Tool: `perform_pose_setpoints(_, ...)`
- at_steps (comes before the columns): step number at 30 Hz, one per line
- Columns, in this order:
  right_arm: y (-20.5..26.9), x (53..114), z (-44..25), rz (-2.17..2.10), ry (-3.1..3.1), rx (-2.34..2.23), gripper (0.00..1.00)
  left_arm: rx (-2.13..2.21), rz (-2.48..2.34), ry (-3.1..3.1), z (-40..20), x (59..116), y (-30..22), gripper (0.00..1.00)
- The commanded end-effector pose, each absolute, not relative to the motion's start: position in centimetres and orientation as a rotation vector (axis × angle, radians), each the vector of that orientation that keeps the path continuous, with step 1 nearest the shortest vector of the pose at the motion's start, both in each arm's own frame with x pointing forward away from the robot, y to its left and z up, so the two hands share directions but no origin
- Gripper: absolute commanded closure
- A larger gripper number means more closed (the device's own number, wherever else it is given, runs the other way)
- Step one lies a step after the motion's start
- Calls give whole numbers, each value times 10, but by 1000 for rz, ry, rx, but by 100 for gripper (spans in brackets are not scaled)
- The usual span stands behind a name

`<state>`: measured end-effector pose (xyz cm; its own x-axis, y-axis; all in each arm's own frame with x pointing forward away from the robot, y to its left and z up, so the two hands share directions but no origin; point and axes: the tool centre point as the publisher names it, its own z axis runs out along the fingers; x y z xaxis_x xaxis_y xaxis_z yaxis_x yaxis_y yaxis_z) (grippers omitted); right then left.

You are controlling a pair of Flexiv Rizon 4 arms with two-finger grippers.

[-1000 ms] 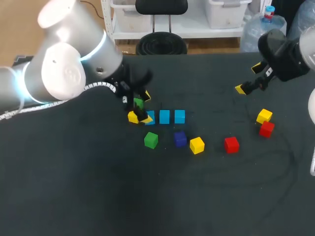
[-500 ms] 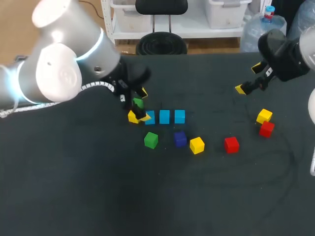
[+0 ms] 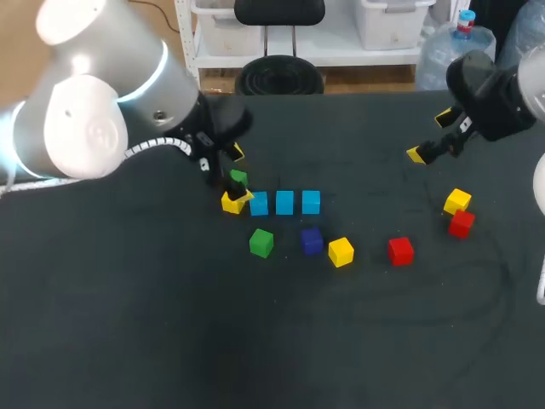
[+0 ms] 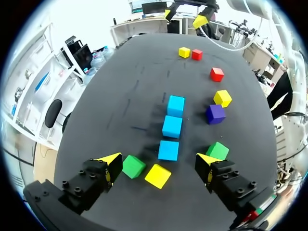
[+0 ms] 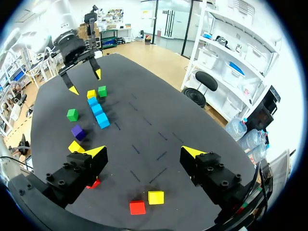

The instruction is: Place the blue cubes, place green cubes on the blue cubes, place the yellow cubes on the green cubes, then place the red cubes on the yellow cubes, and place purple cube on the red cubes.

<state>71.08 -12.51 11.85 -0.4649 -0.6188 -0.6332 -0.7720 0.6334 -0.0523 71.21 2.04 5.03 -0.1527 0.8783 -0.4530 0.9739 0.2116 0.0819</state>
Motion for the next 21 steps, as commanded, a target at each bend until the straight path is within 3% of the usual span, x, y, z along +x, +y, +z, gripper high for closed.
perform_pose_setpoints(1,-125,710,119,314,2234,-1078,0,1691,-296,2103,57,710,20,0)
perform_pose_setpoints(21,-125,710,119,314,2234,-1078,0,1654,-239,2095,84,683,26,0)
